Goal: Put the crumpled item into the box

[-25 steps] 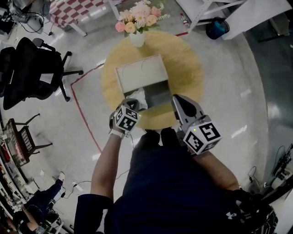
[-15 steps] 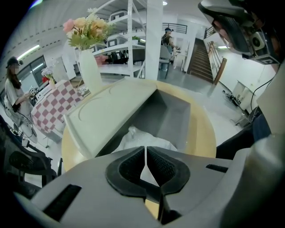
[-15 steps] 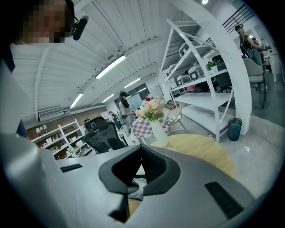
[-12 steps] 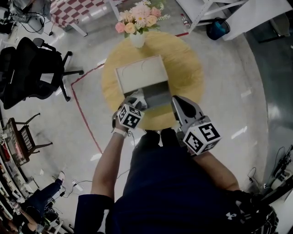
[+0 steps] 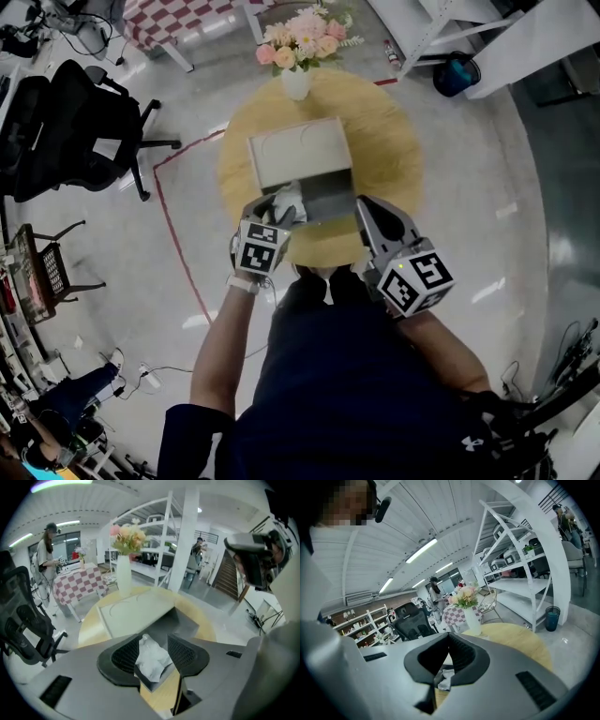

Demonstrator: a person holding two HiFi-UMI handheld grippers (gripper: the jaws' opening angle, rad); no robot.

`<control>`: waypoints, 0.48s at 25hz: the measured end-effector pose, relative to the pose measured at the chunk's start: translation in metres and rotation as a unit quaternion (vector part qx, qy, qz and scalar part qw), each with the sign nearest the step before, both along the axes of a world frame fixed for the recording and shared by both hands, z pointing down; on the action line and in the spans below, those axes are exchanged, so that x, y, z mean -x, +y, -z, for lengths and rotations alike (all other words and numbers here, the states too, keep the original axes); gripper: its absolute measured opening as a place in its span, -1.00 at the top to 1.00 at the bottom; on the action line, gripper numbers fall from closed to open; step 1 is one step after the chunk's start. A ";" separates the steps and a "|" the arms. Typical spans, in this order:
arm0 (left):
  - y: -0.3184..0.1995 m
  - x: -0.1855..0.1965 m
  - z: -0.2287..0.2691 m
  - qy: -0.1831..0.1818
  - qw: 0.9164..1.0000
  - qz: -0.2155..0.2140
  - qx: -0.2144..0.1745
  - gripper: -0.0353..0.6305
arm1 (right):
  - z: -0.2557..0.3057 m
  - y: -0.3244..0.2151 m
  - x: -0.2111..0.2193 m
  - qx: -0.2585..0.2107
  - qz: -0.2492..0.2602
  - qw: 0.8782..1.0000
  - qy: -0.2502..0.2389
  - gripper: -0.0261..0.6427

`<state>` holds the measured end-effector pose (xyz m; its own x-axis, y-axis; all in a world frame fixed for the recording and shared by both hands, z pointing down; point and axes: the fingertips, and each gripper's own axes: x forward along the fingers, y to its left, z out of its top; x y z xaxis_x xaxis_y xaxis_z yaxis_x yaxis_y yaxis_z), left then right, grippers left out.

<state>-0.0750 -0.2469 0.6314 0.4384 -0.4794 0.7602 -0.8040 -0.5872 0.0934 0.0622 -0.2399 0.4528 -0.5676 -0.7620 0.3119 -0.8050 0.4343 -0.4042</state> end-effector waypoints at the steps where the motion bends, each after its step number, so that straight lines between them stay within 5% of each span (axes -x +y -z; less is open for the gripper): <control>1: -0.001 0.000 0.014 0.015 1.000 0.011 -0.013 0.29 | 0.002 0.000 0.001 -0.003 0.002 1.000 0.000 0.91; 7: -0.006 -0.001 0.099 0.085 0.990 0.058 -0.091 0.30 | 0.016 -0.002 0.005 -0.028 0.017 0.999 0.001 0.91; 12: -0.003 0.004 0.172 0.121 0.974 0.089 -0.170 0.39 | 0.033 -0.003 0.009 -0.051 0.027 0.998 0.000 0.91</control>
<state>-0.0794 -0.2497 0.4597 0.4725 -0.7701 0.4287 -0.8742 -0.4713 0.1170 0.0535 -0.2426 0.4197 -0.6086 -0.7580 0.2346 -0.7794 0.5157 -0.3557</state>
